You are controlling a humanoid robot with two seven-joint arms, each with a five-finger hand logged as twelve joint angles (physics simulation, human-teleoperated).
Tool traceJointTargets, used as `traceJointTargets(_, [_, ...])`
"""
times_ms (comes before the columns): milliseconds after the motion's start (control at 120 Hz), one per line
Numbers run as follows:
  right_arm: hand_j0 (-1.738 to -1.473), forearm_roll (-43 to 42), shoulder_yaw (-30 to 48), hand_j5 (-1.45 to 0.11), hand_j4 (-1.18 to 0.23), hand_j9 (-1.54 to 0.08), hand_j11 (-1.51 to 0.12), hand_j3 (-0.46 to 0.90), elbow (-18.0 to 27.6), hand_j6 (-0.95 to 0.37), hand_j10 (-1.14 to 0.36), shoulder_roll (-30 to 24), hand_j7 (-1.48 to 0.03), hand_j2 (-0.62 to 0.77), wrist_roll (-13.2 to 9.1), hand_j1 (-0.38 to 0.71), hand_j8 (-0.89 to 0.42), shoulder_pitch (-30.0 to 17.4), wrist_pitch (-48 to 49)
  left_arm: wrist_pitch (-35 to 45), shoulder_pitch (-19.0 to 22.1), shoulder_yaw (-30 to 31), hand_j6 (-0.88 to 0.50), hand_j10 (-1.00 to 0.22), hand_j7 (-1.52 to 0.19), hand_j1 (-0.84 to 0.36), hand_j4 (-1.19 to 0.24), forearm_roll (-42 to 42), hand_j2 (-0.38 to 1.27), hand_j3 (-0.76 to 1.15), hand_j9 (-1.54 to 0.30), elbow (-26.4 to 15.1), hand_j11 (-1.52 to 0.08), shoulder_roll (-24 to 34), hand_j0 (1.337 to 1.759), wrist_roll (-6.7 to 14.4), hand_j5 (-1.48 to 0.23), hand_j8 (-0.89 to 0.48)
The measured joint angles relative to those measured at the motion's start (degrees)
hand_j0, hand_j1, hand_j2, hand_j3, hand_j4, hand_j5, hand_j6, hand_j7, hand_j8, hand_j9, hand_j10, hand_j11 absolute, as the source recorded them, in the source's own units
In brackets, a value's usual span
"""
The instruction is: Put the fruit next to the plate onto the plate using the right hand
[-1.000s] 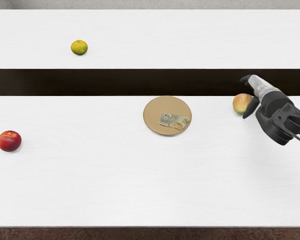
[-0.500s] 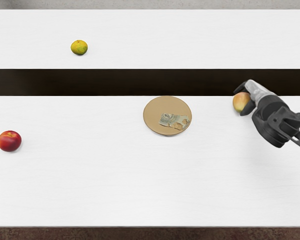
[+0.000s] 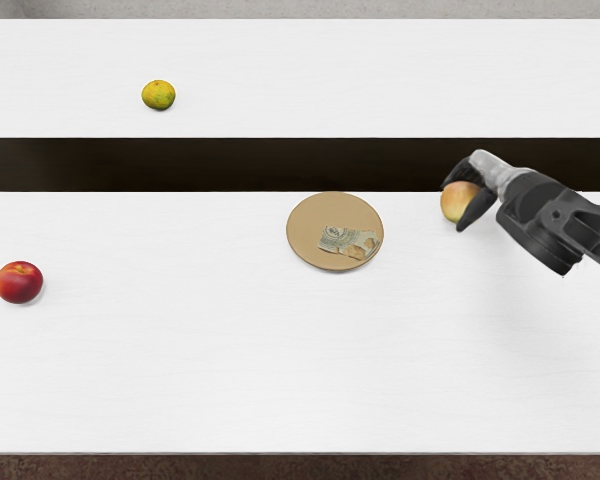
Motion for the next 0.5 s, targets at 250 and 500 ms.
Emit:
traceJointTargets(250, [-1.654,4.76,0.12,-0.86,-0.59,-0.86,-0.86,0.00,1.81,-0.39,-0.56,1.64,-0.84,0.20,0.01,0.17,-0.36,3.16,4.04,0.01,0.00,0.00,0.00,0.00,0.00,0.35,0.00,0.00,0.00,0.00,0.00,0.00,0.00,0.00,1.658,0.00,0.00,0.00])
traceJointTargets(500, [-1.655,6.27,0.06,-0.88,-0.56,-0.88,-0.88,0.00,2.02,-0.37,-0.54,5.90,-0.85,0.23,0.03,0.19,-0.34,5.81,5.46,0.00,0.00,0.00,0.00,0.00,0.00,0.35,0.00,0.00,0.00,0.00,0.00,0.00,0.00,0.00,1.658,0.00,0.00,0.00])
